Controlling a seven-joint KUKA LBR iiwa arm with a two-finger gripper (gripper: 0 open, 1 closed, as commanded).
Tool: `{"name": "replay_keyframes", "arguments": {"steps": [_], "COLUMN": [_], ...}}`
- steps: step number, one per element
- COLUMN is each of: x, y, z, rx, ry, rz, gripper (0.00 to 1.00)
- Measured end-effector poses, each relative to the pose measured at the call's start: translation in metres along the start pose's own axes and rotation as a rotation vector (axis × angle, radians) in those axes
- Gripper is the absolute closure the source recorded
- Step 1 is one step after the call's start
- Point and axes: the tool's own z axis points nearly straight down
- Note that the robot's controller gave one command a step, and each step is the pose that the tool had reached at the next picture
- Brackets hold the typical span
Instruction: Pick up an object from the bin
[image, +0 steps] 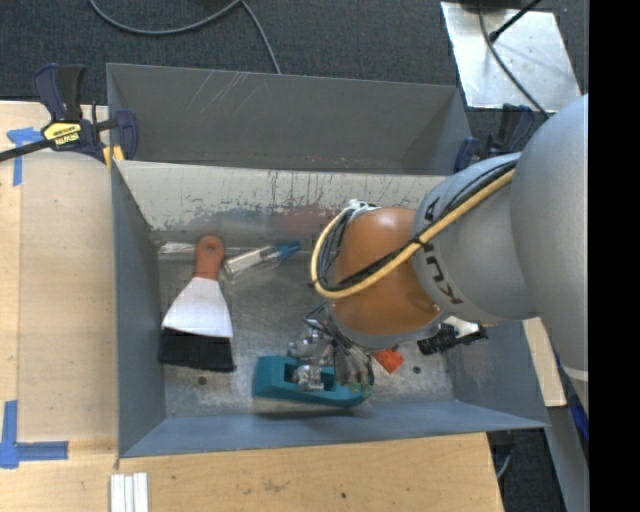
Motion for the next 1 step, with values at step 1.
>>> {"name": "replay_keyframes", "arguments": {"steps": [1], "x": [0.0025], "y": [-0.0003], "z": [-0.0025], "rx": [0.001], "ry": [0.002], "rz": [-0.001], "gripper": [1.00]}}
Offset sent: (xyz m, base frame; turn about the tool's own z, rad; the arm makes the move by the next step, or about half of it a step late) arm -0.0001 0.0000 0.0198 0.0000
